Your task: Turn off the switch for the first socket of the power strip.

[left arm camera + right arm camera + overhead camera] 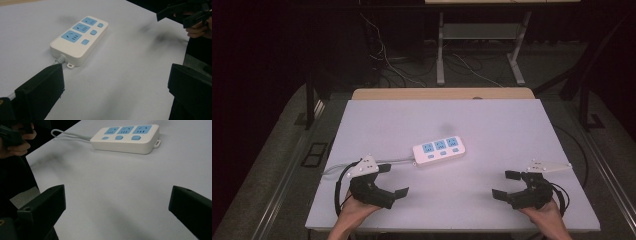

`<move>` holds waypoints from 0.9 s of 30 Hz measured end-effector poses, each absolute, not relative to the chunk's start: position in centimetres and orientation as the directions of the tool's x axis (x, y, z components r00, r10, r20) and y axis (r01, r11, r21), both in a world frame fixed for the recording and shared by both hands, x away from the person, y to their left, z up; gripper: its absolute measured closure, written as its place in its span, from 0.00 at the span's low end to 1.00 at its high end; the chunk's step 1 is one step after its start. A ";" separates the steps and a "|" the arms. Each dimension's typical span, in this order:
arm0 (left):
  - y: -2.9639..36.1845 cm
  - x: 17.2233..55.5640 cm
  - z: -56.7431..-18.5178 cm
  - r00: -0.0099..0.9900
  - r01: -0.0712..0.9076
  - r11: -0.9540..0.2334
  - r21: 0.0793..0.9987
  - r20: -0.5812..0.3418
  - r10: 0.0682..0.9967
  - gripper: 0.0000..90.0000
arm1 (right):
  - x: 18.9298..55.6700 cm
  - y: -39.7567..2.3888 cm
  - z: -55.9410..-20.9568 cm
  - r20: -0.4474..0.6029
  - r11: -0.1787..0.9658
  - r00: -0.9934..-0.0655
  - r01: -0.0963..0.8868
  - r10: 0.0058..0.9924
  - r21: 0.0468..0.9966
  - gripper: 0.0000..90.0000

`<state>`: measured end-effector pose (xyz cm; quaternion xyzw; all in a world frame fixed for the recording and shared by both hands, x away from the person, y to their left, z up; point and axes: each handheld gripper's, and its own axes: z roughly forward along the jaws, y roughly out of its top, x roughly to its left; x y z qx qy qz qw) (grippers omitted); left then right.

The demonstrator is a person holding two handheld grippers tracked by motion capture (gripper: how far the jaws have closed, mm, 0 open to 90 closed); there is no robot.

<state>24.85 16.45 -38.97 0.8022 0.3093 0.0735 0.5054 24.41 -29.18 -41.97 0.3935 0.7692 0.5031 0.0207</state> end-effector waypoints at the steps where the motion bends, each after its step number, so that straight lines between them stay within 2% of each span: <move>1: 16.4 24.9 -38.9 0.800 0.421 -0.302 0.855 -0.194 0.567 0.00 | 24.4 -29.2 -42.0 0.364 0.185 -0.689 0.585 0.627 0.789 0.01; 27: 14.4 28.5 -35.5 0.838 0.411 -0.400 0.819 -0.167 0.519 0.00 | 24.5 -29.2 -42.0 0.365 0.183 -0.689 0.585 0.626 0.790 0.01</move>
